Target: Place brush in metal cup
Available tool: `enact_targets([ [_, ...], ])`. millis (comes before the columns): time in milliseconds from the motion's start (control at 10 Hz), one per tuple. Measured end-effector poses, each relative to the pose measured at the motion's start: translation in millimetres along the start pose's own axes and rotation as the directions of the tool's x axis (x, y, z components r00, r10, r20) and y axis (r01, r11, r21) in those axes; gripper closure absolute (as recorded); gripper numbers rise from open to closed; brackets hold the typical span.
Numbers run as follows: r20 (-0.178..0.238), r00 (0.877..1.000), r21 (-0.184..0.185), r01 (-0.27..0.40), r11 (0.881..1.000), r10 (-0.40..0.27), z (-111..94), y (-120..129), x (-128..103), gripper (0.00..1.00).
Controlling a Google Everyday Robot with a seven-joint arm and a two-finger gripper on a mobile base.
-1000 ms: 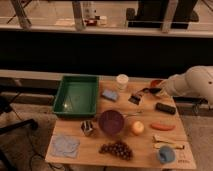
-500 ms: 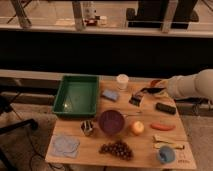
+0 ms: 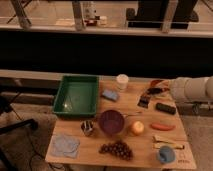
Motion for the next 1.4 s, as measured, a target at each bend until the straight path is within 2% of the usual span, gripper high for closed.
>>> enact_targets([
  [500,0.036,0.999,-0.004,0.023,1.0,-0.023,-8,6,-10,0.98],
  [800,0.079,0.995,-0.022,0.058,0.998,-0.056,-11,11,-18,0.98],
  [1100,0.144,0.979,-0.028,0.153,0.988,-0.147,-14,18,-31,0.98],
  [1400,0.181,0.964,-0.034,0.205,0.978,-0.196,-16,21,-37,0.98],
])
